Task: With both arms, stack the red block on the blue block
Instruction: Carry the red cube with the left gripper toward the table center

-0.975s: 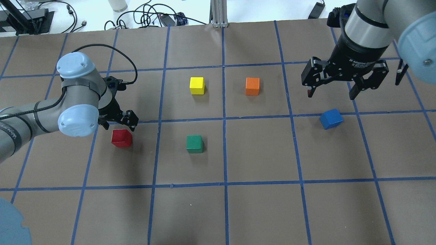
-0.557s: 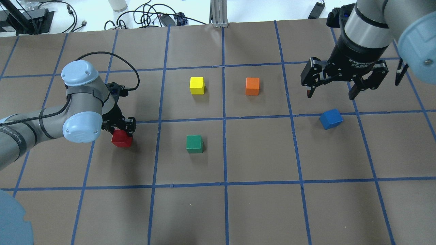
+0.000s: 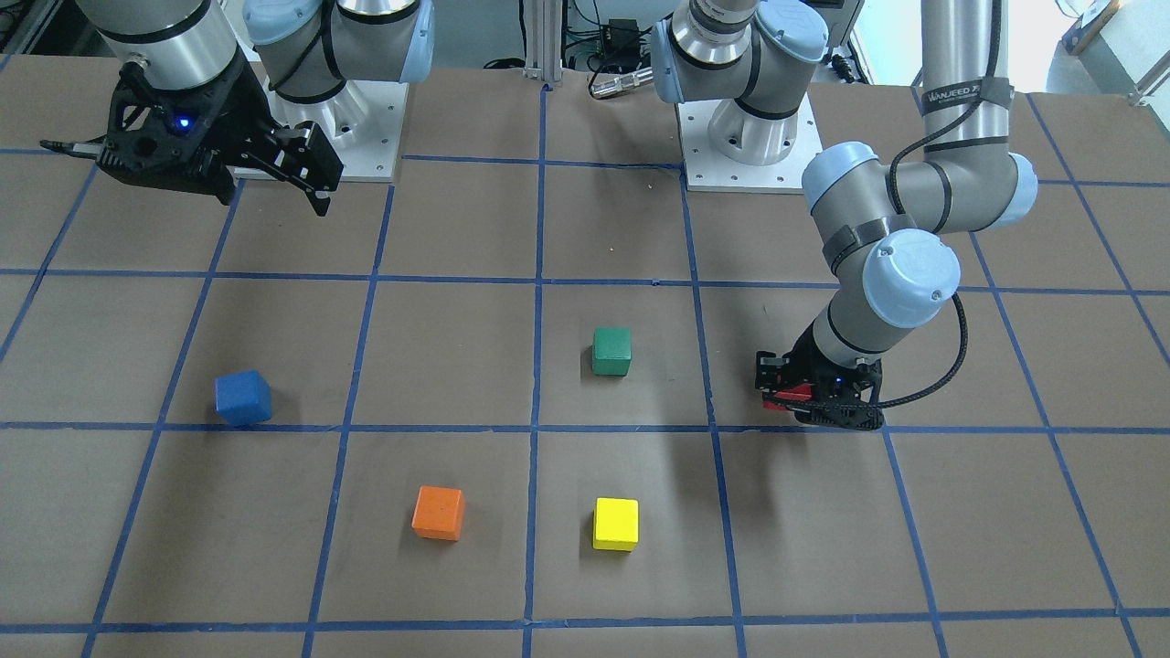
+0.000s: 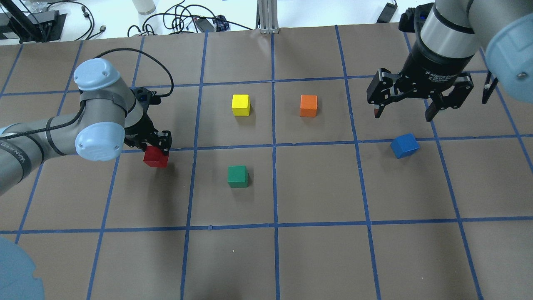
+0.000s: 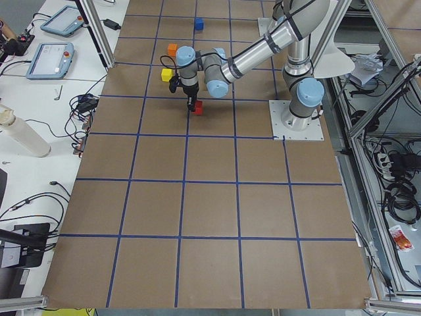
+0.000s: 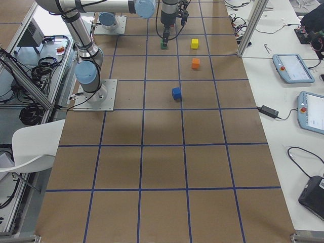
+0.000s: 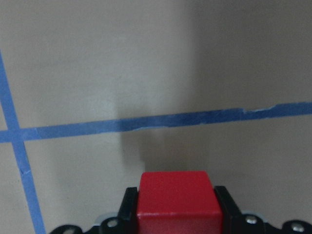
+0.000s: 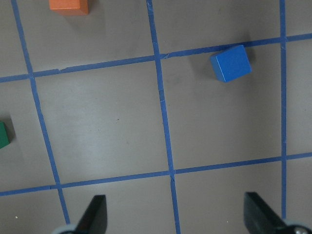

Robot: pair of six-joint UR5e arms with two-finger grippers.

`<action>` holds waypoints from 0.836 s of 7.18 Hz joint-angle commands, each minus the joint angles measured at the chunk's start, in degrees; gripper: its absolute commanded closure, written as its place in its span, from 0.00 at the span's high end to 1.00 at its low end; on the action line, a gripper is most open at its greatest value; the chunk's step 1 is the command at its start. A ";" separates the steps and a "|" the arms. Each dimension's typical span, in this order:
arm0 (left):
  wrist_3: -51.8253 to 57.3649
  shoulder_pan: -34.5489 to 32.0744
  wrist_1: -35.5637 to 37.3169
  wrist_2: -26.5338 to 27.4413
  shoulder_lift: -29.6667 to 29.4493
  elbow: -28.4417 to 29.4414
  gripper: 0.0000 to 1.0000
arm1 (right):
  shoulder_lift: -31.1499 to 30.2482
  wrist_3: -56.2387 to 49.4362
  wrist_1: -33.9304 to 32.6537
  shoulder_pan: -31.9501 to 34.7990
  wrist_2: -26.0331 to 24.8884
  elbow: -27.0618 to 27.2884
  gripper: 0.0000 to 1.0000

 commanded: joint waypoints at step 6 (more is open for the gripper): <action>-28.92 -27.69 2.87 -4.28 -13.51 17.55 0.14 | 0.37 -0.45 -0.66 -0.25 0.16 0.36 1.00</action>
